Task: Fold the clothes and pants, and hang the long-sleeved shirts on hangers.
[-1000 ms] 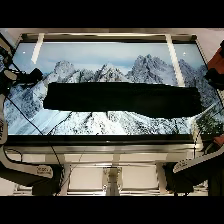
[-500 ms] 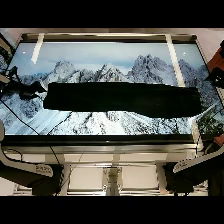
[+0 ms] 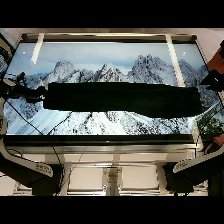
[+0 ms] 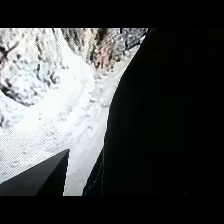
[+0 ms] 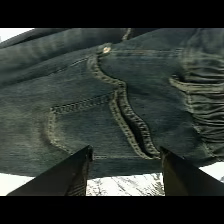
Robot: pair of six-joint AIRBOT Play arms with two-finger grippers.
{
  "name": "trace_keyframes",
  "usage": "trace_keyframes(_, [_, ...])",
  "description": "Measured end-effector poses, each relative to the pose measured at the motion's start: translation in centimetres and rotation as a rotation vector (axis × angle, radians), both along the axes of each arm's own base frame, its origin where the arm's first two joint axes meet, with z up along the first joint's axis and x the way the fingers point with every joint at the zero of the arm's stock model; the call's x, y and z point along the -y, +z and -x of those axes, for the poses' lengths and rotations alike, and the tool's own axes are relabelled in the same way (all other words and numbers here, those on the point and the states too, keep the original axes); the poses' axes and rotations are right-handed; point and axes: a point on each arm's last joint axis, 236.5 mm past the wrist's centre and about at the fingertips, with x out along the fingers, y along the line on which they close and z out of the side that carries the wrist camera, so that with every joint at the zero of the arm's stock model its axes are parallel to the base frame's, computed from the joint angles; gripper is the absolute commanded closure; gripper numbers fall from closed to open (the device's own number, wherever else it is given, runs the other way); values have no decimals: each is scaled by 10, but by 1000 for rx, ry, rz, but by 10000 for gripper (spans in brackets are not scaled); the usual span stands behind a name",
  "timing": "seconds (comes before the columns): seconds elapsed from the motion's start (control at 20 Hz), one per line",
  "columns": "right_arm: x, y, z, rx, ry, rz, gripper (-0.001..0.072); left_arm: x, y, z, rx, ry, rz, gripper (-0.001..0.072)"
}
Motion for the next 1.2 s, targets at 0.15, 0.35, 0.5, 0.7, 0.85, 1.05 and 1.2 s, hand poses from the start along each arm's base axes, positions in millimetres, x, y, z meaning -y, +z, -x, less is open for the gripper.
trace_keyframes(0.15, [-8,1,-1,-2,18,-11,229,6,-9,-3,-6,-7,11,106])
trace_keyframes(0.35, [-19,1,-6,1,44,-16,229,25,-27,-9,-16,-23,65,148])
trace_keyframes(0.5, [-25,1,-9,5,57,-14,229,49,-34,-9,-20,-77,114,543])
trace_keyframes(0.7, [-31,1,-13,8,71,-13,230,70,-31,-3,-23,-159,168,681])
trace_keyframes(0.85, [-33,2,-13,8,76,-15,230,66,-12,11,-34,-195,186,682])
trace_keyframes(1.05, [-44,5,-15,18,95,-49,231,37,48,18,48,-149,153,683])
trace_keyframes(1.2, [-62,8,-21,33,129,-79,231,3,102,28,104,-120,36,683])
